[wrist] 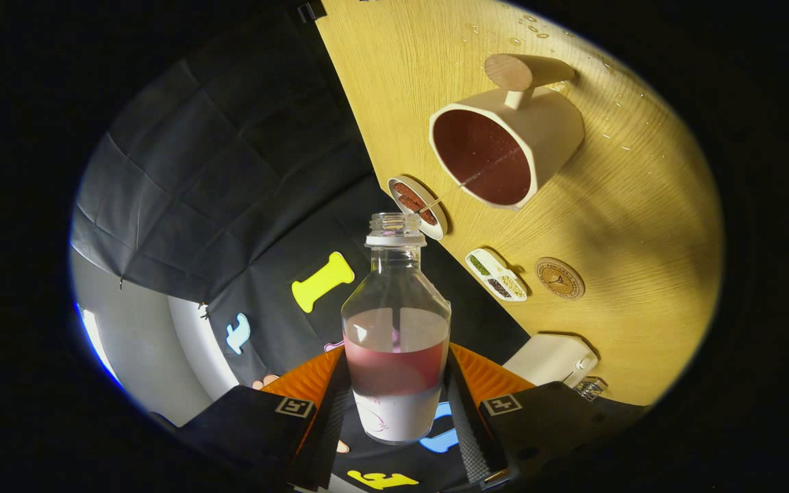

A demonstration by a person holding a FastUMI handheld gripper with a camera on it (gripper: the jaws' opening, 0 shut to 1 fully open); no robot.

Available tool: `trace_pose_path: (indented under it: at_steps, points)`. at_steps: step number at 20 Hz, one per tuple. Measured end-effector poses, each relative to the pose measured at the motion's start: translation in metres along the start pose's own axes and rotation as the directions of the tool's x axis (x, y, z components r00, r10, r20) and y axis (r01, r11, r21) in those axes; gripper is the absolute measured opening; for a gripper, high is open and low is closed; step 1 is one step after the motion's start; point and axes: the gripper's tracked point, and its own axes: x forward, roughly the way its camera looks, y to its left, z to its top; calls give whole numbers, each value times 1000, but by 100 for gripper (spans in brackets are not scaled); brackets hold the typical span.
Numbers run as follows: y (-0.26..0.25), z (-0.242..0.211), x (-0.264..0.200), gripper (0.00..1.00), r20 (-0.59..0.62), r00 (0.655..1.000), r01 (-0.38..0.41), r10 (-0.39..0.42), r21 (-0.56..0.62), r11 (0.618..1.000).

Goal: Take the bottle from table, then pour the juice into the cup, finally place the bottle on the coaster

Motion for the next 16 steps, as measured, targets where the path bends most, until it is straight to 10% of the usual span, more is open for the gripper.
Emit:
trace_pose_path:
  at_steps: [16]
  points:
    - [-3, -9, -7, 74, -23, 1000, -2, 0, -89, 996]
